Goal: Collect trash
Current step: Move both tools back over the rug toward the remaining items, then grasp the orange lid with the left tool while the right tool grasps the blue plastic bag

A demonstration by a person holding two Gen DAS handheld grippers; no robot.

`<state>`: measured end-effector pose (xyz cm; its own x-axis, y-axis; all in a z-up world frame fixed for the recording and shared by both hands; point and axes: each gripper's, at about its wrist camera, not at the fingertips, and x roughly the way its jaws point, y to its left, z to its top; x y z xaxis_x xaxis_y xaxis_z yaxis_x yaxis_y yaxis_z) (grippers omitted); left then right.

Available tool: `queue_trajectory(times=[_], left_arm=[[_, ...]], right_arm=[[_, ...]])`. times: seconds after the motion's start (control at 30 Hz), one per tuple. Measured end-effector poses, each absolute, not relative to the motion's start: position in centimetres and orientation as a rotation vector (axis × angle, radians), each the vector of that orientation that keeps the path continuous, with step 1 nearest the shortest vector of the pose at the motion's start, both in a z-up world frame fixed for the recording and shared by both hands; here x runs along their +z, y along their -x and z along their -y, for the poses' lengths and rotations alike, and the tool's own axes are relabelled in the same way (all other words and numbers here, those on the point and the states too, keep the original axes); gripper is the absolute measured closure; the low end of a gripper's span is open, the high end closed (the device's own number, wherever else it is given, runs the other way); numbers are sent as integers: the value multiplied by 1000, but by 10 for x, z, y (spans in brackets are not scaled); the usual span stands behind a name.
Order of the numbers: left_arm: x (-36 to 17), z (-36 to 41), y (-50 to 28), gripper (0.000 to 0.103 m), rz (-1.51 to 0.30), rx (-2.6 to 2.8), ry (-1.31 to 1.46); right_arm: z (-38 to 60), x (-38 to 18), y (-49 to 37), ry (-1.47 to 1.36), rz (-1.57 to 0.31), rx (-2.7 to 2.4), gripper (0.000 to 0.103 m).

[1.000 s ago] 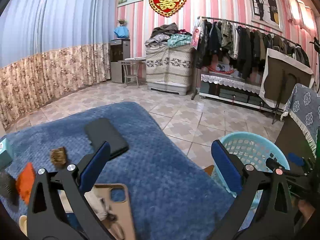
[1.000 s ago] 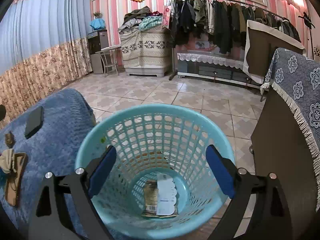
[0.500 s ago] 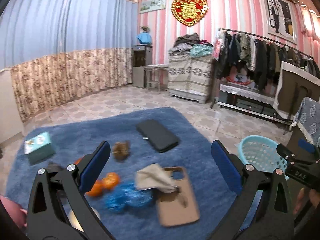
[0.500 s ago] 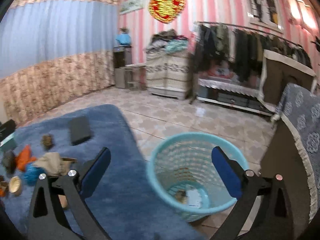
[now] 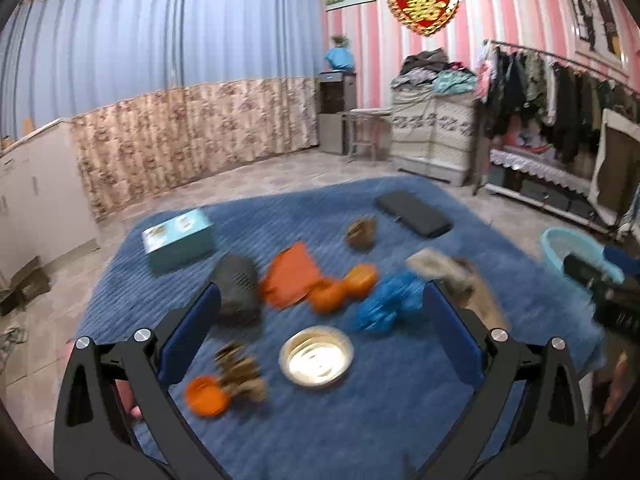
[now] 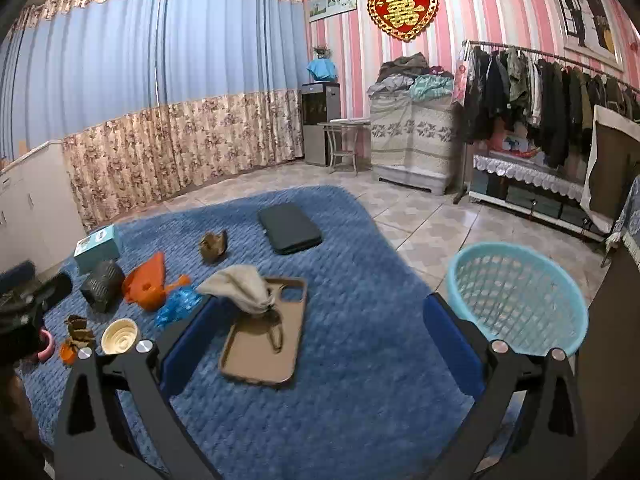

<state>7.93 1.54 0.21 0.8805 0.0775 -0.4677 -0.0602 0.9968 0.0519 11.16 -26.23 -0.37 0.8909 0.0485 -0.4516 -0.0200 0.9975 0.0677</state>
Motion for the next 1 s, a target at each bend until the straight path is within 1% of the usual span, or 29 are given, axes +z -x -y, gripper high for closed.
queue_trajectory(times=[0.3,0.57,0.63,0.7,0.77,1.0], left_arm=[[-54,-93,-54,5,-596,158,22],[-75,-117,-59,6,-641,169,57],[-78,-119,-63,12,-647,159,78],[-81,-117,-70,21,-665,143,71],[-84,-112,-77,27,-682,128,57],[-95,-108,-89,29,-713,97,54]], right_arm=[[236,-29,-112,-65,-501,41,4],[208,-52,-113,24,-530,61,4],[203,-56,-113,42,-537,71,4],[201,-59,-114,53,-550,78,4],[202,-59,-115,47,-551,77,4],[202,-63,-119,35,-572,75,4]])
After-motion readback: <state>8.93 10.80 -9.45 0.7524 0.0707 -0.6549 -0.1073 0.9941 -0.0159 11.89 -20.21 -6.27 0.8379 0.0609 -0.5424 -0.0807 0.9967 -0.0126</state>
